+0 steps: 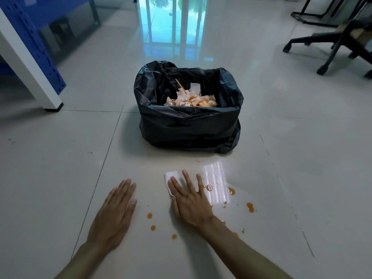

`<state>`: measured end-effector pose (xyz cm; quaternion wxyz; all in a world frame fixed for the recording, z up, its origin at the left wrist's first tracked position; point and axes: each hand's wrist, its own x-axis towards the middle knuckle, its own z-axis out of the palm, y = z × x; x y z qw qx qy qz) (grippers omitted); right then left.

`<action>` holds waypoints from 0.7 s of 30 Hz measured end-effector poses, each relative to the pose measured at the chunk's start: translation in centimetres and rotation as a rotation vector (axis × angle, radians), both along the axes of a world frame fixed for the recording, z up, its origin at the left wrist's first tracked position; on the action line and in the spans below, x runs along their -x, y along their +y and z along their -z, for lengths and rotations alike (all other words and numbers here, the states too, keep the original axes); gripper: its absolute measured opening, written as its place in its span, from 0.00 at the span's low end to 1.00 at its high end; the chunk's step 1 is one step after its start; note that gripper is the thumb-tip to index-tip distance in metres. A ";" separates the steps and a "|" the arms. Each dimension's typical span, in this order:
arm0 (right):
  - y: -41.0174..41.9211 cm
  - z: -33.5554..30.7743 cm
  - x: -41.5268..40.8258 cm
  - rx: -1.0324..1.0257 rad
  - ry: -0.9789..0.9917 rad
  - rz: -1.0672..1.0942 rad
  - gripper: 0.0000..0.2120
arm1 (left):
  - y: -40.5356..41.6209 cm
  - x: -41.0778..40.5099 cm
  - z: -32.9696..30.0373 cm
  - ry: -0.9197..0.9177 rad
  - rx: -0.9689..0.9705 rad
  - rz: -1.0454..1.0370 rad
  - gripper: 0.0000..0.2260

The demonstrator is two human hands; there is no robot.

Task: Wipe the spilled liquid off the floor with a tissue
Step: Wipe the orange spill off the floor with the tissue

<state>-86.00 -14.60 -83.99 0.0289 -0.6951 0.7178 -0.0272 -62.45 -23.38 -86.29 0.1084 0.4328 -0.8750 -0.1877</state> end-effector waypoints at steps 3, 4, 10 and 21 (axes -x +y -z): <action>0.8 -0.2 2.0 -0.048 0.009 0.075 0.26 | 0.2 0.0 -0.2 -0.012 0.016 0.012 0.26; 1.1 -0.2 2.9 -0.042 0.012 0.104 0.25 | 0.3 0.0 -0.2 -0.013 0.019 0.012 0.26; 5.3 0.4 10.2 -0.045 0.060 0.424 0.27 | 0.1 -0.1 0.2 -0.040 0.020 0.017 0.27; 9.5 1.2 8.7 -0.054 -0.017 0.507 0.35 | 0.2 0.2 0.4 -0.068 0.005 -0.007 0.27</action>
